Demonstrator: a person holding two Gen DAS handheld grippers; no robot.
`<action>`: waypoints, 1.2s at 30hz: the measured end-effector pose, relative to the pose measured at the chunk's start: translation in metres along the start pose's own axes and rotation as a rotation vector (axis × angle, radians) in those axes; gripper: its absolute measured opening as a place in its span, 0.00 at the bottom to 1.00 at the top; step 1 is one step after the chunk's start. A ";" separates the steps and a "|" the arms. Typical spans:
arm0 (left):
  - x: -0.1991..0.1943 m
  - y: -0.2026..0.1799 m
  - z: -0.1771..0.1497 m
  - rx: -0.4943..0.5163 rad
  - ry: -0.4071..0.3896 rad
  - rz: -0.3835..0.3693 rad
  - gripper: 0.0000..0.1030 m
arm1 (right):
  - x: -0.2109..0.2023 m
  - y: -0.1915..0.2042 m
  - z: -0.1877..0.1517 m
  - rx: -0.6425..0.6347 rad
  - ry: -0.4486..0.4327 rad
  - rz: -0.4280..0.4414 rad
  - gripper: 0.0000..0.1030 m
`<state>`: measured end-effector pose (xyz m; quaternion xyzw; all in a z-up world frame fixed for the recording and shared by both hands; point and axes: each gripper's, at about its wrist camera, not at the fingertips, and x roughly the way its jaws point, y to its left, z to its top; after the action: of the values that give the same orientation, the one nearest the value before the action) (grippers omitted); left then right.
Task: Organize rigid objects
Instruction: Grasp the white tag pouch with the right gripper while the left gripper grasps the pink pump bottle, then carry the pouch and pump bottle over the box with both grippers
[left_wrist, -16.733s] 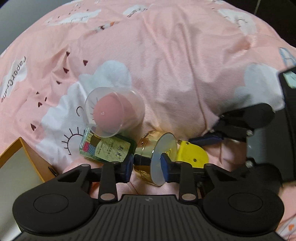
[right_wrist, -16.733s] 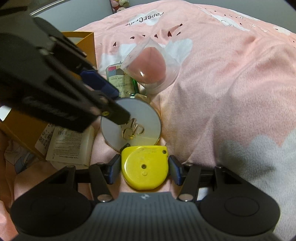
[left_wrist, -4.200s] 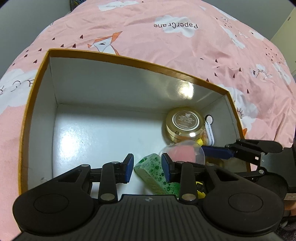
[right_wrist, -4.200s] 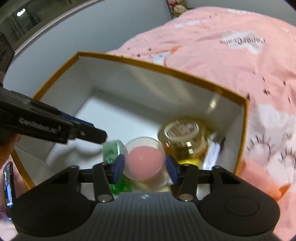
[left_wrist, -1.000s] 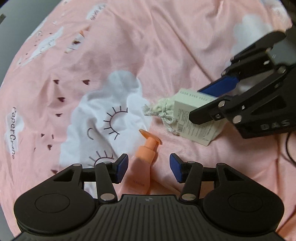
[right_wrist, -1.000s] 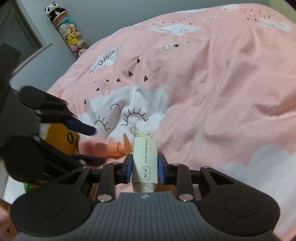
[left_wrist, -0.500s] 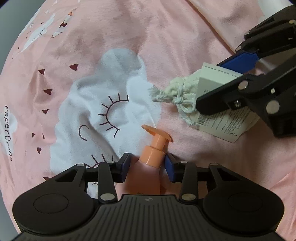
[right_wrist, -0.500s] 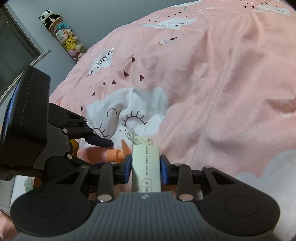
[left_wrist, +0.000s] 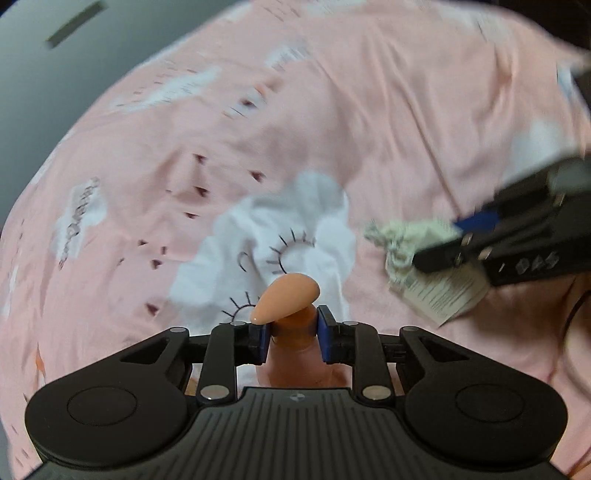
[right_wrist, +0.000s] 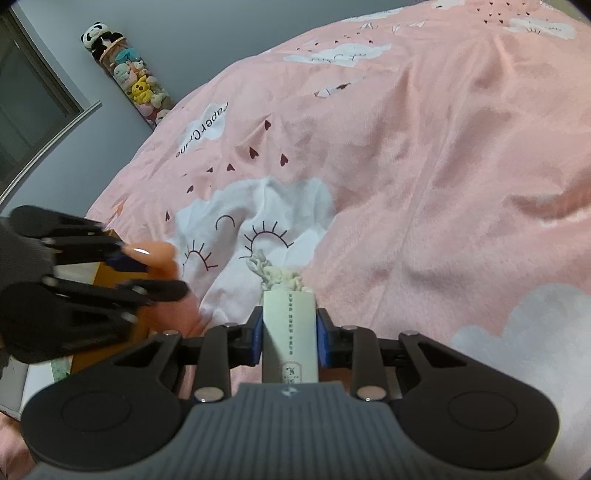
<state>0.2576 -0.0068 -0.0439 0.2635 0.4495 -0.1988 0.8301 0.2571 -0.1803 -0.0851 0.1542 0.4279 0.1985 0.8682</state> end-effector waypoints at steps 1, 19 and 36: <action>-0.010 0.001 -0.001 -0.027 -0.028 -0.005 0.28 | -0.003 0.002 0.000 -0.002 -0.012 -0.002 0.27; -0.165 0.061 -0.062 -0.279 -0.140 0.083 0.28 | -0.070 0.100 0.014 -0.125 -0.088 0.343 0.26; -0.152 0.129 -0.148 -0.306 0.041 0.175 0.28 | 0.037 0.248 0.016 -0.294 0.163 0.440 0.26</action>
<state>0.1572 0.1991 0.0514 0.1763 0.4666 -0.0497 0.8653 0.2382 0.0524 0.0078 0.0995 0.4191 0.4541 0.7799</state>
